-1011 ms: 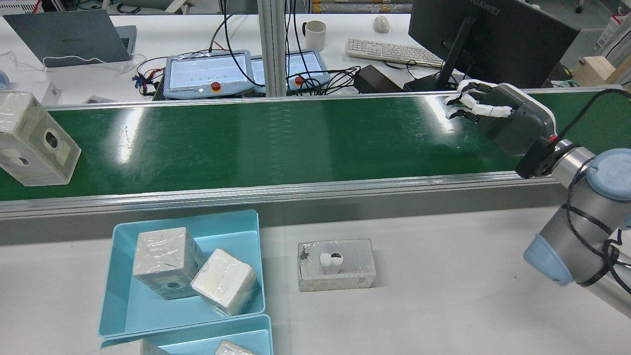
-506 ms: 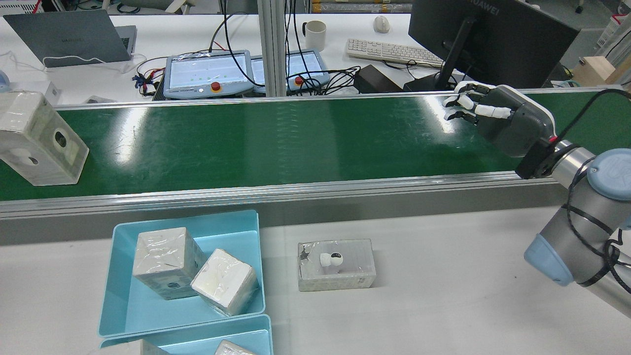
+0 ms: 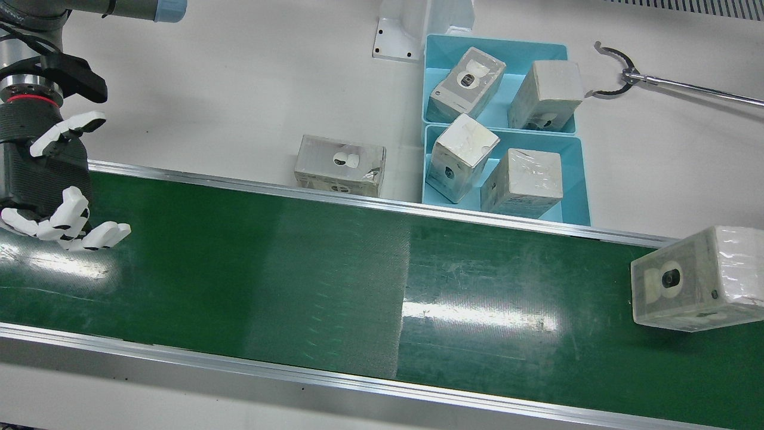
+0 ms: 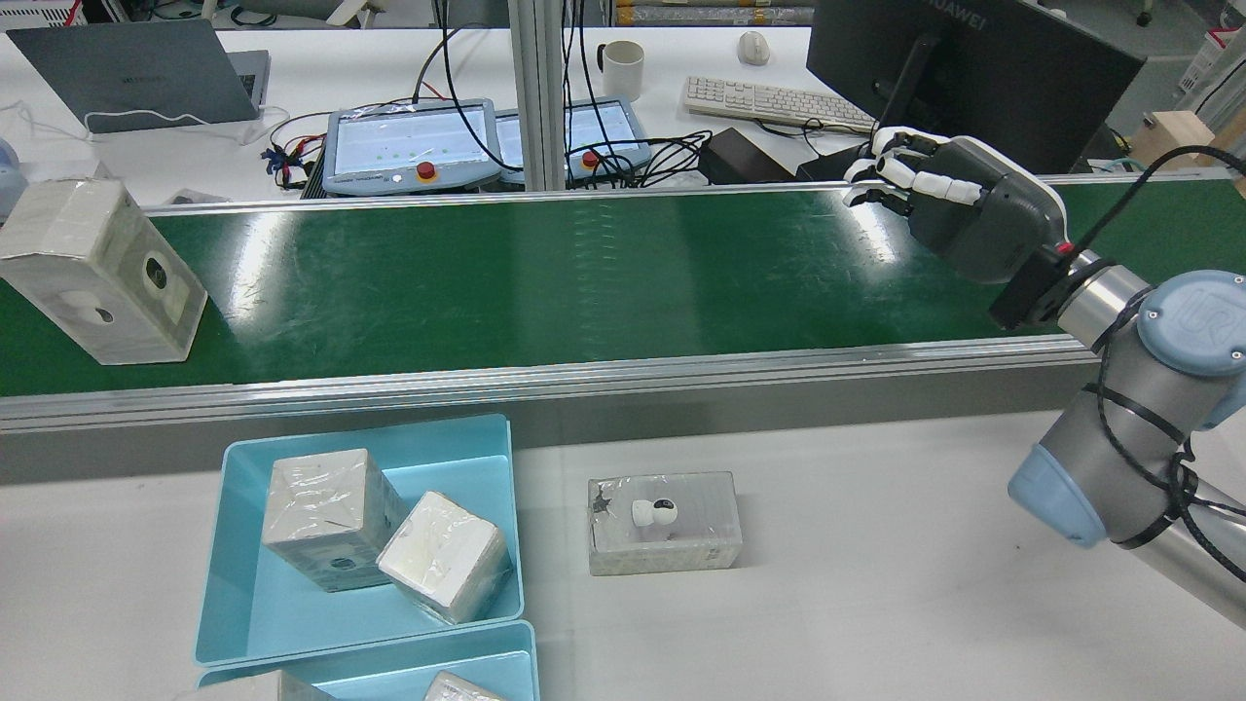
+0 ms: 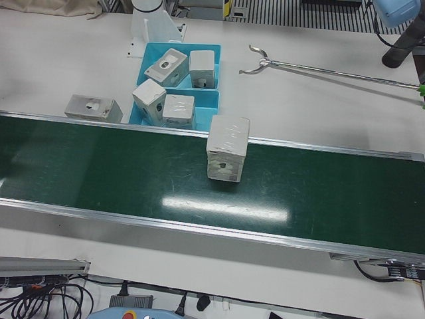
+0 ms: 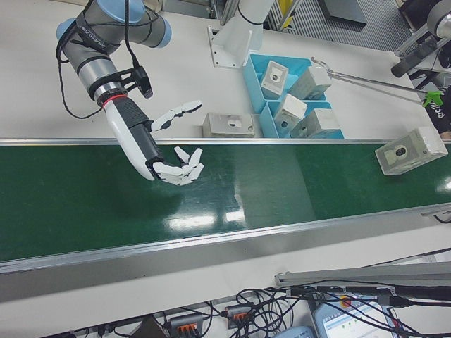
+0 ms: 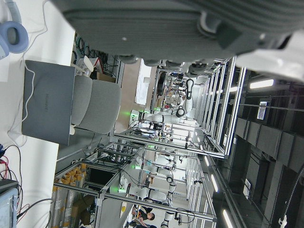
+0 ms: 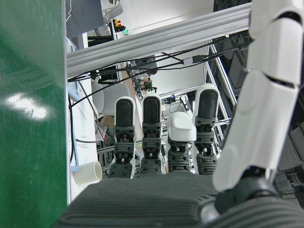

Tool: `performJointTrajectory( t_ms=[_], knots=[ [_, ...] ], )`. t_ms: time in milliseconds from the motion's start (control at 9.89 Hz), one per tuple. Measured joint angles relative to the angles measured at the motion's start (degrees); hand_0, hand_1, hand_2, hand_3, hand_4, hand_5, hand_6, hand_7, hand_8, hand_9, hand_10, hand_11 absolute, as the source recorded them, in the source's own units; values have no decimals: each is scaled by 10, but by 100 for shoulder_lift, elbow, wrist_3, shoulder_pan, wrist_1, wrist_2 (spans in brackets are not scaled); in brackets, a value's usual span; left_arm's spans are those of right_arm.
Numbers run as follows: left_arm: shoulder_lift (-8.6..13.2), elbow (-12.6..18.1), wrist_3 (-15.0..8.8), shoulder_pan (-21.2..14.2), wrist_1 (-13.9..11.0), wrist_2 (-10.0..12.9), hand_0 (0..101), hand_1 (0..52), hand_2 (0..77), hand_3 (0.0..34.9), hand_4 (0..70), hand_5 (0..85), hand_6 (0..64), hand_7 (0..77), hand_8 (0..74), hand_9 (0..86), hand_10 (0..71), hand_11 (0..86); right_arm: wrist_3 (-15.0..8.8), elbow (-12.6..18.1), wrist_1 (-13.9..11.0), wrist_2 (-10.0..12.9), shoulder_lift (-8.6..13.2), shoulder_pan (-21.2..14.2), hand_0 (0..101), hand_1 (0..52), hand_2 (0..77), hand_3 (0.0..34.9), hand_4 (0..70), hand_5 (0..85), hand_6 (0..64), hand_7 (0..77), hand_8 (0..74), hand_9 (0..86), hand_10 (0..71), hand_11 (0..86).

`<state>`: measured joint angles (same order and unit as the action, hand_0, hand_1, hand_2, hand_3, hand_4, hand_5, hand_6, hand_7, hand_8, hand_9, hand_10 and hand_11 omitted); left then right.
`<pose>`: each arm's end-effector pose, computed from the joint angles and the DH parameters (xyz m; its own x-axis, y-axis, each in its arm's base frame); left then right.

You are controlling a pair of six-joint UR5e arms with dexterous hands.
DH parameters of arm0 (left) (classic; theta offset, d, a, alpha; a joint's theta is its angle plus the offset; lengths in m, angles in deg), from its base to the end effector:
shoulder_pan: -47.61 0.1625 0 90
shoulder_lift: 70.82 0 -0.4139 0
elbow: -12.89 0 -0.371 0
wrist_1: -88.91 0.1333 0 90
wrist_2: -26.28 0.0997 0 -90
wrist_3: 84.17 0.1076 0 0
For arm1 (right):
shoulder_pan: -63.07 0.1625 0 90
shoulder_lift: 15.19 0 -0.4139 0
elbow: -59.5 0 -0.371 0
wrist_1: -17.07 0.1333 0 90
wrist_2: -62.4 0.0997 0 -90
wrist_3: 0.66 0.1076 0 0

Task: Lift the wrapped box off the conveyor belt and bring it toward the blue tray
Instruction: 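Move the right hand back along the belt toward the wrapped box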

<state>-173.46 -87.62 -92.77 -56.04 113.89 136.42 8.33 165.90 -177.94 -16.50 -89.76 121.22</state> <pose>-0.2185 -0.4918 0.5234 -0.9813 -0.1069 0.1603 -0.1560 -0.0476 -0.9866 -0.1622 -0.5529 0.4307 -0.8955 0.3953 -0.2046 0.2963 0.1863 -0.9368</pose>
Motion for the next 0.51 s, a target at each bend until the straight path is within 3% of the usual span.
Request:
performJointTrajectory(
  t_ms=[101, 404, 506],
  knots=[
    [0, 0, 0, 0, 0, 0, 0, 0, 11, 0, 0, 11, 0, 5, 5, 0, 5, 0, 0, 16, 1, -1, 26, -7, 462, 71, 136, 5, 420, 409, 475, 698, 333, 425, 289, 420],
    [0, 0, 0, 0, 0, 0, 0, 0, 11, 0, 0, 11, 0, 5, 5, 0, 5, 5, -57, -36, -29, 12, 351, -60, 463, 71, 136, 3, 425, 415, 485, 698, 327, 431, 289, 420],
    [0, 0, 0, 0, 0, 0, 0, 0, 11, 0, 0, 11, 0, 5, 5, 0, 5, 5, -113, -46, -40, 18, 456, -67, 492, 125, 185, 4, 425, 420, 480, 704, 322, 436, 256, 409]
  ],
)
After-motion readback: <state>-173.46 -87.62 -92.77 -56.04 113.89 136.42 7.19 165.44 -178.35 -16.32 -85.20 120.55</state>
